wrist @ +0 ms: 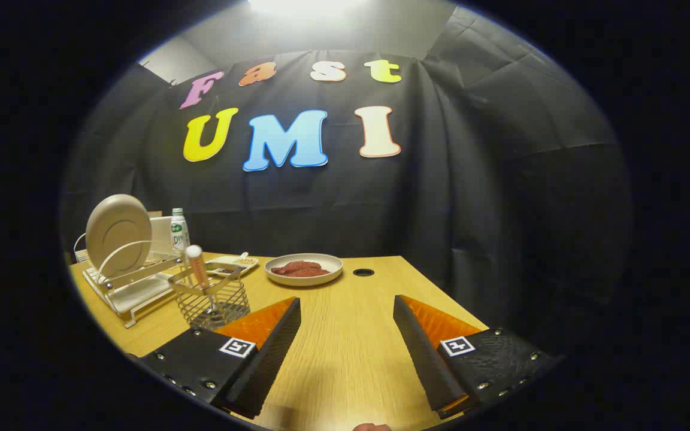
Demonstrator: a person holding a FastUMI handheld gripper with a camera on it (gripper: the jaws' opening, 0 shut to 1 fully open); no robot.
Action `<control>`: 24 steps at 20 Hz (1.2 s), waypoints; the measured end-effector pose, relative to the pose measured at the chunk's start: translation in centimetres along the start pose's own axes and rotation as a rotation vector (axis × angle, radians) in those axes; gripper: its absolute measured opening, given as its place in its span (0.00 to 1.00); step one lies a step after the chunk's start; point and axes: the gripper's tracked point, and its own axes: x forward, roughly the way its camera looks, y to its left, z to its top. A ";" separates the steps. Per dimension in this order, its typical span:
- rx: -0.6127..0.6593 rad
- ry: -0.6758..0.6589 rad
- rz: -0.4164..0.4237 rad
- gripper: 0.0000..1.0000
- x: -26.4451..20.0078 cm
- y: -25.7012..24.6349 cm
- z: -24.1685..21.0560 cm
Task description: Take the plate from the dish rack, then take the spoon from the basket and place it into the plate.
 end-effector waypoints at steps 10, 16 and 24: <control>-0.008 -0.048 -0.082 0.97 -4.7 1.3 14.6; 0.019 -0.062 -0.072 0.97 -7.9 6.4 22.1; 0.031 -0.068 0.036 0.97 -7.8 13.7 26.2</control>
